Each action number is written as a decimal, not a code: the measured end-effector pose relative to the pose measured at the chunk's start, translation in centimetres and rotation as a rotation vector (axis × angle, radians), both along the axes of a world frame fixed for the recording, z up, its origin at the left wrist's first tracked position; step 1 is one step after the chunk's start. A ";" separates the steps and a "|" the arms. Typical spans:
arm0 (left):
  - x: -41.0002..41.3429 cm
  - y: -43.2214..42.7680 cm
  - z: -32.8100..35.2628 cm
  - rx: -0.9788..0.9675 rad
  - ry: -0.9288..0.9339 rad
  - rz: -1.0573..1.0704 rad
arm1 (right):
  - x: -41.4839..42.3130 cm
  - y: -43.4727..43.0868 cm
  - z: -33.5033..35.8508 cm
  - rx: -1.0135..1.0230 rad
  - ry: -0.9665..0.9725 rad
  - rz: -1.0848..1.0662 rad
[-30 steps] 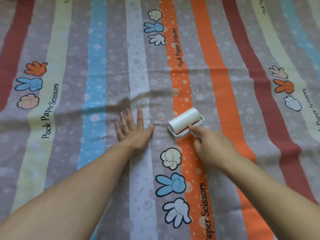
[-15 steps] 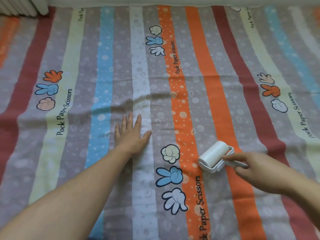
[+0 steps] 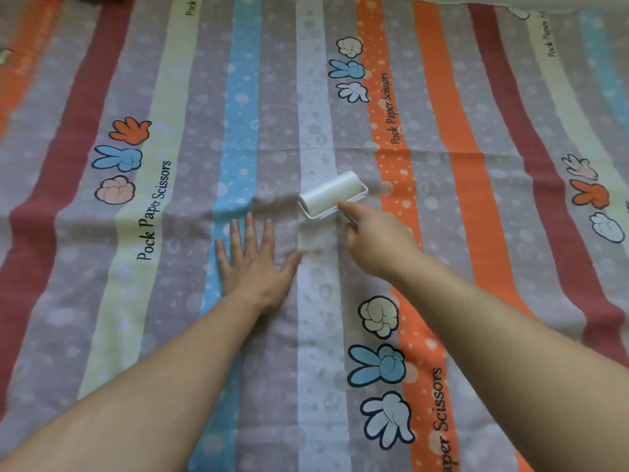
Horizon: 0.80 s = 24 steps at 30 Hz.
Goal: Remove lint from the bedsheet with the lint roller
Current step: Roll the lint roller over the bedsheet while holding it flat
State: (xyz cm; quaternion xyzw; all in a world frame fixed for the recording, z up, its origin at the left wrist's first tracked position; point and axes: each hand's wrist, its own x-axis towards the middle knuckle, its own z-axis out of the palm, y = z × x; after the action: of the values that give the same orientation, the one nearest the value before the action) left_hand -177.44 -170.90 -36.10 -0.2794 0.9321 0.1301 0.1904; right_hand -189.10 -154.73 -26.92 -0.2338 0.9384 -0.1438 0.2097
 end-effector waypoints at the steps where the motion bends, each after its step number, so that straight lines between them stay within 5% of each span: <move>1: 0.0 -0.1 -0.3 0.021 -0.004 0.000 | -0.3 -1.1 -1.1 0.023 0.002 0.002; 24: 0.8 0.1 1.0 0.020 -0.024 -0.005 | 7.6 14.7 3.0 0.250 -0.097 0.011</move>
State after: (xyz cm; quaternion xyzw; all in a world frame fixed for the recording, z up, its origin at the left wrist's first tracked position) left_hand -176.69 -170.82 -35.07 -0.2766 0.9291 0.1352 0.2048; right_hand -181.47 -139.99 -23.97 -0.2039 0.9364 -0.0357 0.2833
